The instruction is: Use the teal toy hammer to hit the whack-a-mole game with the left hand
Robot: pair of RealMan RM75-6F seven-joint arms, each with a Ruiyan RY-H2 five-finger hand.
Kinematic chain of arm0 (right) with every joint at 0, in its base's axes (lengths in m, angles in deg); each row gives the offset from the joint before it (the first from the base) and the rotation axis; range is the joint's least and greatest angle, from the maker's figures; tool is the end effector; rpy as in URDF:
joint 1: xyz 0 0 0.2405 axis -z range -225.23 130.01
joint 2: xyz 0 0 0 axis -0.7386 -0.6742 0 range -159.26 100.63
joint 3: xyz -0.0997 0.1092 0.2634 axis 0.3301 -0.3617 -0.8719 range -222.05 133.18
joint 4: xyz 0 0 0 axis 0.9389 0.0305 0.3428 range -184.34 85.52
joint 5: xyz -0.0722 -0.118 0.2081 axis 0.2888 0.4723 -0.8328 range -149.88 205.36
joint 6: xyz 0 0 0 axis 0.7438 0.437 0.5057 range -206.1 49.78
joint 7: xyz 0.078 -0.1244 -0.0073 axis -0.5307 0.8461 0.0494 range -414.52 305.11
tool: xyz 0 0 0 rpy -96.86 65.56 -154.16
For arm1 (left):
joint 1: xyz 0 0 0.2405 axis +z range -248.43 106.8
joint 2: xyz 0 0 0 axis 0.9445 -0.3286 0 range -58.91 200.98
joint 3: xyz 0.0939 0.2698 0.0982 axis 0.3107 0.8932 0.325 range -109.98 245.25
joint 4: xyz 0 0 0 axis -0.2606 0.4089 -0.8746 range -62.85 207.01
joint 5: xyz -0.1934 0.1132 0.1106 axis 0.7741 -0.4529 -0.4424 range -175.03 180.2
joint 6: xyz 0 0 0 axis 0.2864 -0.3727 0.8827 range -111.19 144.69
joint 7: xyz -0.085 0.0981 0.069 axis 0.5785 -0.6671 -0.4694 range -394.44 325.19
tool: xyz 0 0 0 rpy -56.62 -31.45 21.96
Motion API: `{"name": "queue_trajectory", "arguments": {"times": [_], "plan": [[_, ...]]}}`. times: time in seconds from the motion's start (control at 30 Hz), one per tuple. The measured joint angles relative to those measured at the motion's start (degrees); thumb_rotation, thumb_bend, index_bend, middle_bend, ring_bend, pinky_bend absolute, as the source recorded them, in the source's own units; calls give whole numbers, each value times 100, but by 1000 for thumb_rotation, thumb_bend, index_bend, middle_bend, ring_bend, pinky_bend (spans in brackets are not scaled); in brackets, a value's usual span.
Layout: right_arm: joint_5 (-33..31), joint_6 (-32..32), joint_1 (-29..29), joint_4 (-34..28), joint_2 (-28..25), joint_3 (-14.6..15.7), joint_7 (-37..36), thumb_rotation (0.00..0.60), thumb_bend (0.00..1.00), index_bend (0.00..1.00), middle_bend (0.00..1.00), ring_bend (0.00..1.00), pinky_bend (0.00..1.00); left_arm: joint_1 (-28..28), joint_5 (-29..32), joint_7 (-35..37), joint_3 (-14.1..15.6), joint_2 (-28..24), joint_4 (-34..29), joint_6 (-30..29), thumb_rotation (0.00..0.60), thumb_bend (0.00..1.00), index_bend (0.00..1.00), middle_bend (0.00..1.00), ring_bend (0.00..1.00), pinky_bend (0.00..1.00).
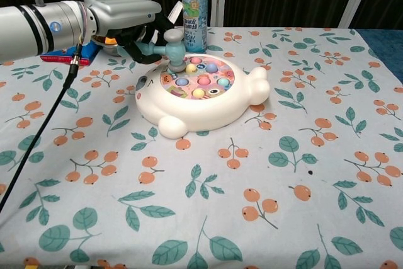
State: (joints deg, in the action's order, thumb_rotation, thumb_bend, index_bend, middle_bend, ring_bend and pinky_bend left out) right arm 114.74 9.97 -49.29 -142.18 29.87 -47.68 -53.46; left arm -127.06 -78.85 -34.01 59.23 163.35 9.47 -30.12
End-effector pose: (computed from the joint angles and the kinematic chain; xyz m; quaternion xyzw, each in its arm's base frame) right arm -0.3765 -0.1721 0.1816 0.5954 -0.3512 0.3651 0.6236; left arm -0.1346 0.4701 -0.0635 -0.8167 -0.2527 -0.3804 0.3527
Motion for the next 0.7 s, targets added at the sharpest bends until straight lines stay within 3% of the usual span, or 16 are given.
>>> {"name": "queue_trajectory", "arguments": {"times": [0.37,0.7], "plan": [[26,34,25,37,7,-2,-49,600,137,102,204,0,14,13,91,-69,-42,-314,-412,-1,600,564,635,723,567,889],[13,49,47,27,-2,-8,-34,600,136,102,204,0,14,-72,209,-190,9,-100,-180,219,600,564,635,723,567,890]]}}
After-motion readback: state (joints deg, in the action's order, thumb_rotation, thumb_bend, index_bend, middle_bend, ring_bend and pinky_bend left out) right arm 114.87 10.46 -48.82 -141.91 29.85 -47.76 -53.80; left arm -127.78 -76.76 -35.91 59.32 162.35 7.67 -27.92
